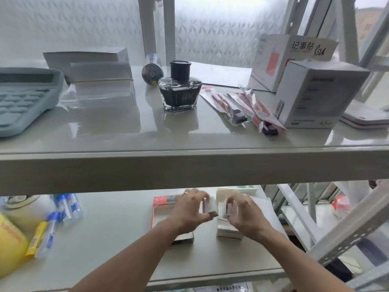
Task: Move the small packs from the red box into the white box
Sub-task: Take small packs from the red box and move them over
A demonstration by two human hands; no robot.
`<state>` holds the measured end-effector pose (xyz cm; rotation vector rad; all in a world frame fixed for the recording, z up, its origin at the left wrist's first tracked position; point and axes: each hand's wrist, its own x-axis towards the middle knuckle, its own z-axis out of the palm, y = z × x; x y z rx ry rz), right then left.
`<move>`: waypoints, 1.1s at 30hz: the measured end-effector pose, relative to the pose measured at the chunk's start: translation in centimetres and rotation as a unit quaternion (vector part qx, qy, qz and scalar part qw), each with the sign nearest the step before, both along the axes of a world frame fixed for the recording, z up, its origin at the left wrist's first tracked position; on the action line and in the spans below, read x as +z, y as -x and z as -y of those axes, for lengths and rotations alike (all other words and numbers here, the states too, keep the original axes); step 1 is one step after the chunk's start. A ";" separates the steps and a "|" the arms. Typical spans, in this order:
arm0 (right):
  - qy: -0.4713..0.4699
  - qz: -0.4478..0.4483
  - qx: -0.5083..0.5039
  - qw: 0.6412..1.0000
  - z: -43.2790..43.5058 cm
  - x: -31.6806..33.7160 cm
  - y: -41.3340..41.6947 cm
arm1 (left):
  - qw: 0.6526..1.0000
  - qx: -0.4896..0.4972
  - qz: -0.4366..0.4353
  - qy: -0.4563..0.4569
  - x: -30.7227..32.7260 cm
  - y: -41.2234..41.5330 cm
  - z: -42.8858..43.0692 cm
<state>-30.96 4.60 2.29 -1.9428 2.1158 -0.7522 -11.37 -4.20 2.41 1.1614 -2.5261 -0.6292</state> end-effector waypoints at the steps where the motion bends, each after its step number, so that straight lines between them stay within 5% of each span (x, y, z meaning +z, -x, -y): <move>1: -0.021 -0.004 -0.001 1.000 -0.3 -0.1 0.9 | 1.000 -0.014 0.014 -0.003 0.0 1.6 -0.5; 6: -0.066 -0.014 0.008 0.998 -1.2 0.1 2.9 | 0.997 -0.024 0.069 -0.021 -1.1 4.7 -1.8; 12: 0.012 0.003 0.021 1.000 0.3 0.8 -0.4 | 0.995 0.065 -0.047 -0.052 -2.2 -3.7 -0.6; 15: 0.015 0.009 0.070 0.997 2.1 0.4 -4.4 | 0.993 0.101 0.028 -0.046 -2.4 -8.5 0.7; 19: -0.028 -0.027 0.127 0.991 4.3 -1.1 -9.2 | 0.992 0.053 0.108 -0.032 -2.7 -10.9 1.0; 33: -0.104 -0.158 0.121 0.974 7.4 -3.8 -12.6 | 0.982 -0.078 0.171 0.008 -2.9 -10.6 2.1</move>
